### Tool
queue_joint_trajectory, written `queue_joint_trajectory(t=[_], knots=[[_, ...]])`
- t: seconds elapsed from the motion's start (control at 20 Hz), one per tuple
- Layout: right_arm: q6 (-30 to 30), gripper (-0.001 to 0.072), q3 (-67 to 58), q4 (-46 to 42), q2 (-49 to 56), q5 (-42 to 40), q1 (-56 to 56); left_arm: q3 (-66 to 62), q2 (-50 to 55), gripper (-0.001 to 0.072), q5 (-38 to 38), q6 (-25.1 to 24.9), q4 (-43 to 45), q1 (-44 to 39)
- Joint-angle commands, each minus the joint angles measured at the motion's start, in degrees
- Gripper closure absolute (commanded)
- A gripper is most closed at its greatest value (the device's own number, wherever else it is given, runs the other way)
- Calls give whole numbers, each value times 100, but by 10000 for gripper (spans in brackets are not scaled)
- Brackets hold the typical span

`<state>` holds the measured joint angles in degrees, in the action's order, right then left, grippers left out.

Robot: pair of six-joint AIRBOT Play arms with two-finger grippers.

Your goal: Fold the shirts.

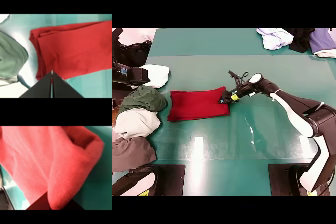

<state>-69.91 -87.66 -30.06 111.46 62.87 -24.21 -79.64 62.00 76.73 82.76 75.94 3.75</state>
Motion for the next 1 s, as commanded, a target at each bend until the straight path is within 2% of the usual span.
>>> queue_joint_trajectory(t=[0.0, 0.3, 0.55, 0.85, 0.95], knots=[[190, 701, -90, -142, -151, 90, 39, 4, -4, 681, 55, -50, 0, -2], [50, 700, -76, -1499, -1539, 393, 1609, 4, -4, 681, 131, -72, 7, -2], [-553, 701, -52, -2319, -2415, 573, 3620, 4, -4, 681, 138, -68, 4, -2], [-1486, 701, 1224, -3003, -3440, -247, 6030, 4, -4, 681, 153, -20, -15, -2], [-1628, 701, 1720, -3130, -3797, -553, 6704, 4, -4, 681, 153, -20, -42, -2]])
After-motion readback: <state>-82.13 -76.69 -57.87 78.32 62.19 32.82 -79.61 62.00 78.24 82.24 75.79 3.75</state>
